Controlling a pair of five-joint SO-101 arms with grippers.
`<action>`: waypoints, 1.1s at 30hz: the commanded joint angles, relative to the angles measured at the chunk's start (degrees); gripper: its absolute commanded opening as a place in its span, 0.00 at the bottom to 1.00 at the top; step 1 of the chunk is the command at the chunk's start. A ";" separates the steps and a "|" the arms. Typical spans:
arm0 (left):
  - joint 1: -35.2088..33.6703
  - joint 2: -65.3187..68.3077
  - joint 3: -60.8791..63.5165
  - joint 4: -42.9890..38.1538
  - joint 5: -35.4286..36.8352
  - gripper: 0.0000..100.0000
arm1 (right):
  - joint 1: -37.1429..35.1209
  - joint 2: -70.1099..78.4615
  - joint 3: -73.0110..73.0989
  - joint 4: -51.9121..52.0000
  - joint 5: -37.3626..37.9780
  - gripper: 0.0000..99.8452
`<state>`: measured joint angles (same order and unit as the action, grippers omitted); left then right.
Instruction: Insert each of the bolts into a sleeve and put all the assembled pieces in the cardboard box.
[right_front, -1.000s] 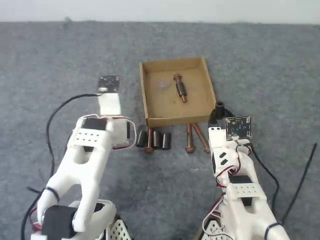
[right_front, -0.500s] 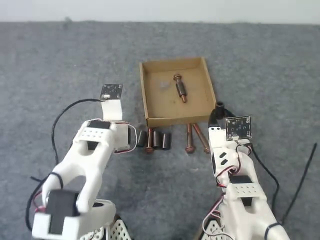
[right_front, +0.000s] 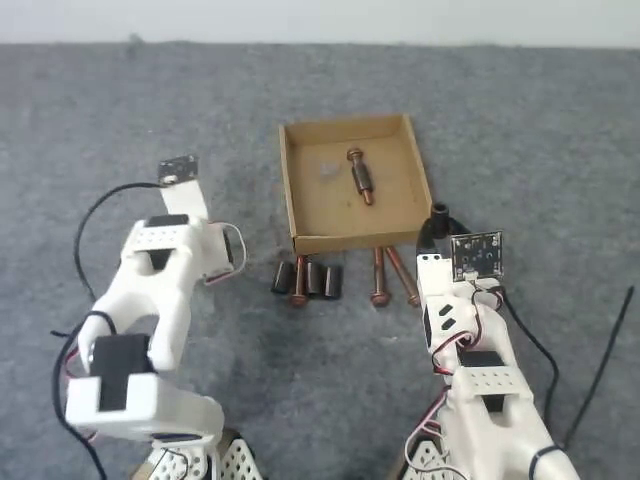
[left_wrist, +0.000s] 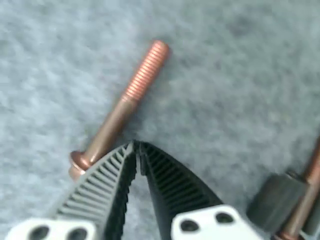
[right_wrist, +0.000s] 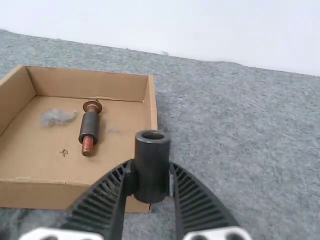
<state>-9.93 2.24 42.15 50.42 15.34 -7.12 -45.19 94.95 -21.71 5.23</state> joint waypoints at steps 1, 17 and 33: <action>-3.25 3.34 -8.13 3.08 0.70 0.01 | 0.40 -2.24 0.62 0.13 -0.62 0.01; -8.62 21.98 -36.00 8.53 0.79 0.01 | 0.40 -2.24 0.62 0.13 -0.44 0.01; -9.41 20.31 -39.43 17.85 10.73 0.01 | 0.31 -2.24 0.62 0.13 -0.44 0.01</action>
<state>-18.46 25.19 3.56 65.71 23.25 -7.12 -45.19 94.95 -21.71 5.23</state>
